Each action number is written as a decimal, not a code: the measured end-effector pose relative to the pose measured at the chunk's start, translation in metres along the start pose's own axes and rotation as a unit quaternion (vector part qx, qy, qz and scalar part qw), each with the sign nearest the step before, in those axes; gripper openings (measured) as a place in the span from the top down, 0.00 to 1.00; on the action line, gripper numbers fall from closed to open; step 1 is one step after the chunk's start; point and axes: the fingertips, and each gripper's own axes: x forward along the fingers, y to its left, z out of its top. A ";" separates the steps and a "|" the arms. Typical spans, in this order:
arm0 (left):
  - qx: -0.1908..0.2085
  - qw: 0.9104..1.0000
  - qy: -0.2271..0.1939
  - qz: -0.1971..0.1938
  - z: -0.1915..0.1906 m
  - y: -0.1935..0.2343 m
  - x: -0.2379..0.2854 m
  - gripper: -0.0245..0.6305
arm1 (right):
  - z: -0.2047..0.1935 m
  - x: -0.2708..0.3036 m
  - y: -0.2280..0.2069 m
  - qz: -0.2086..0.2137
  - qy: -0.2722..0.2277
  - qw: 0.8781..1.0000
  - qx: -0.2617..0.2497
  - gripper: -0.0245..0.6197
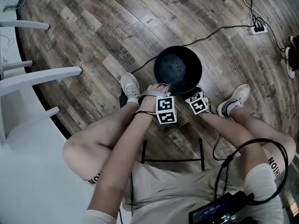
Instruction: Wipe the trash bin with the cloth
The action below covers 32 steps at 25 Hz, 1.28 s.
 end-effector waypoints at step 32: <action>0.003 1.000 0.027 -0.002 -0.001 0.001 -0.009 0.77 | -0.034 0.000 0.010 0.001 0.046 0.996 0.070 0.80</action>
